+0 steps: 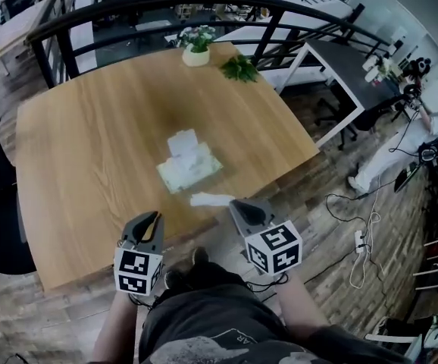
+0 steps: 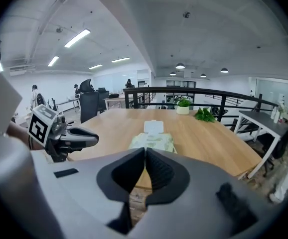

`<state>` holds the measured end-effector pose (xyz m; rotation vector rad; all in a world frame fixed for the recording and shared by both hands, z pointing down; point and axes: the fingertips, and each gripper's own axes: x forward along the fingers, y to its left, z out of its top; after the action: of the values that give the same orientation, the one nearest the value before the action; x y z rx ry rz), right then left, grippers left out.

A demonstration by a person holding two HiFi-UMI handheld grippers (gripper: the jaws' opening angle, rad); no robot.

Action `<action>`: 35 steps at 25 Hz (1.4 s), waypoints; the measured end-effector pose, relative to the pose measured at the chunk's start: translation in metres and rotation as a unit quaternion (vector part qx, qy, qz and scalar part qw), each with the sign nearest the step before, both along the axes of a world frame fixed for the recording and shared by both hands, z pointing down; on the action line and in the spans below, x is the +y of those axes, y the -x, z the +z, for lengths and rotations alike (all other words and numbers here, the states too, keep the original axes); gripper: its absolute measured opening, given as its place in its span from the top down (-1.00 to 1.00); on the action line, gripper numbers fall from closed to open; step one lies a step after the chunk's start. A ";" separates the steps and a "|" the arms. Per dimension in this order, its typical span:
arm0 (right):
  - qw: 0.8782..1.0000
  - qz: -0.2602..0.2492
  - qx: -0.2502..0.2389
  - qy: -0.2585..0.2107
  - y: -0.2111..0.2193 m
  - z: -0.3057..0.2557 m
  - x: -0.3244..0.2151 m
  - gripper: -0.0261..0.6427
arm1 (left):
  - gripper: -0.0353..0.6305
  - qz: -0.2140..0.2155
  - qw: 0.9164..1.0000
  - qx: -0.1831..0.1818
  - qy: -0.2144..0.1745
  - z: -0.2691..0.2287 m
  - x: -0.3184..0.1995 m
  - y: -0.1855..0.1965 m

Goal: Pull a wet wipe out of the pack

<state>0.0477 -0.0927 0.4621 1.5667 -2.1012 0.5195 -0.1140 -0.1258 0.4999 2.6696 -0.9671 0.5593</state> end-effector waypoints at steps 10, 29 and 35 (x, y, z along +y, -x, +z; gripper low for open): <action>0.999 -0.006 -0.034 -0.008 0.011 0.011 0.031 0.84 | 0.84 0.013 1.000 0.003 -0.011 -0.003 0.039 -0.015; 0.997 0.029 -0.057 -0.037 -0.036 -0.021 0.207 0.84 | 0.84 0.037 0.998 0.014 -0.054 -0.051 0.192 -0.071; 0.997 0.022 -0.057 -0.043 -0.025 -0.020 0.277 0.84 | 0.84 0.030 0.997 0.022 -0.068 -0.060 0.257 -0.063</action>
<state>0.0729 0.1847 0.4422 1.6704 -2.2057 0.5529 -0.0513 0.1311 0.4402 2.8259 -0.9485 0.4590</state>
